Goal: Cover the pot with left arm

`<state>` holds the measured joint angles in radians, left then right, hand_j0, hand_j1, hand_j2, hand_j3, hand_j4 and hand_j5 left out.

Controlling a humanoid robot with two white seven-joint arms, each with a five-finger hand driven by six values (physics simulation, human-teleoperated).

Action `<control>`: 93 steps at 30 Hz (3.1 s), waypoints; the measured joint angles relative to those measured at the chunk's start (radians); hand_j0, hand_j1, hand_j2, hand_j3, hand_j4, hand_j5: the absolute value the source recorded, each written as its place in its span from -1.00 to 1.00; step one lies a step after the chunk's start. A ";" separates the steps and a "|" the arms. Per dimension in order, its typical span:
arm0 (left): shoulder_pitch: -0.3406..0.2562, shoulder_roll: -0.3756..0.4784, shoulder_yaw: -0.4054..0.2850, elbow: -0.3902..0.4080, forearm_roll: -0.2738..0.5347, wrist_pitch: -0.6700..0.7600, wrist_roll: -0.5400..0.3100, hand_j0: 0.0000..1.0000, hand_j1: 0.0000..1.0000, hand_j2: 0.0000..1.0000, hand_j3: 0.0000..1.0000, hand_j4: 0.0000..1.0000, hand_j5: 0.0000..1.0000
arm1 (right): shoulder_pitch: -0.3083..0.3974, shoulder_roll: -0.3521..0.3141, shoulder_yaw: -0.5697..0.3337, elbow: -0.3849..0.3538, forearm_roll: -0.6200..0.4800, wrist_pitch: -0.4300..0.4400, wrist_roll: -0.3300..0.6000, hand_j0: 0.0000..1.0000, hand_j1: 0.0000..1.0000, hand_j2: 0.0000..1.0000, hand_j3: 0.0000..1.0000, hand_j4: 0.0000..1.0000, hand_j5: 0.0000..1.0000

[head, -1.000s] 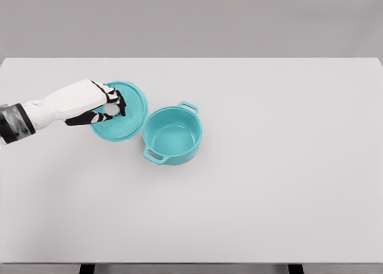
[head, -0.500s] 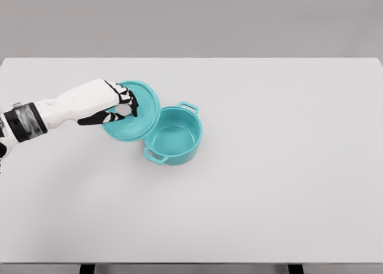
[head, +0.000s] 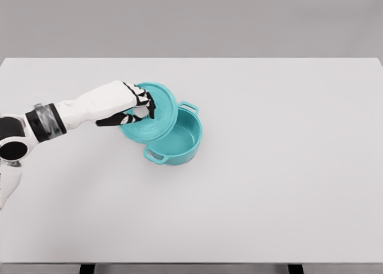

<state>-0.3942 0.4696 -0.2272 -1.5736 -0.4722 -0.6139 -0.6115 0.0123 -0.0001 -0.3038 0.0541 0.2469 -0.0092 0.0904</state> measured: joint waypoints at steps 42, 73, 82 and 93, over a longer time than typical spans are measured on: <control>0.009 -0.102 -0.053 0.025 -0.053 0.001 0.001 0.32 0.32 0.32 0.32 0.32 0.32 | 0.000 0.000 0.000 0.000 0.000 0.000 0.000 1.00 1.00 1.00 1.00 1.00 1.00; 0.006 -0.098 -0.051 -0.031 -0.052 0.000 0.000 0.51 0.51 0.51 0.51 0.51 0.51 | 0.000 0.000 0.000 0.000 0.000 0.000 0.000 1.00 1.00 1.00 1.00 1.00 1.00; 0.080 -0.017 0.018 -0.111 -0.031 -0.001 0.000 1.00 1.00 1.00 1.00 1.00 1.00 | 0.000 0.000 0.000 0.000 0.000 0.000 0.000 1.00 1.00 1.00 1.00 1.00 1.00; 0.150 0.237 0.249 -0.108 0.152 0.000 0.000 1.00 1.00 1.00 1.00 1.00 1.00 | 0.000 0.000 0.000 0.000 0.000 0.000 0.000 1.00 1.00 1.00 1.00 1.00 1.00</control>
<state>-0.2439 0.7069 0.0220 -1.6811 -0.3204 -0.6136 -0.6114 0.0123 -0.0001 -0.3038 0.0543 0.2469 -0.0092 0.0903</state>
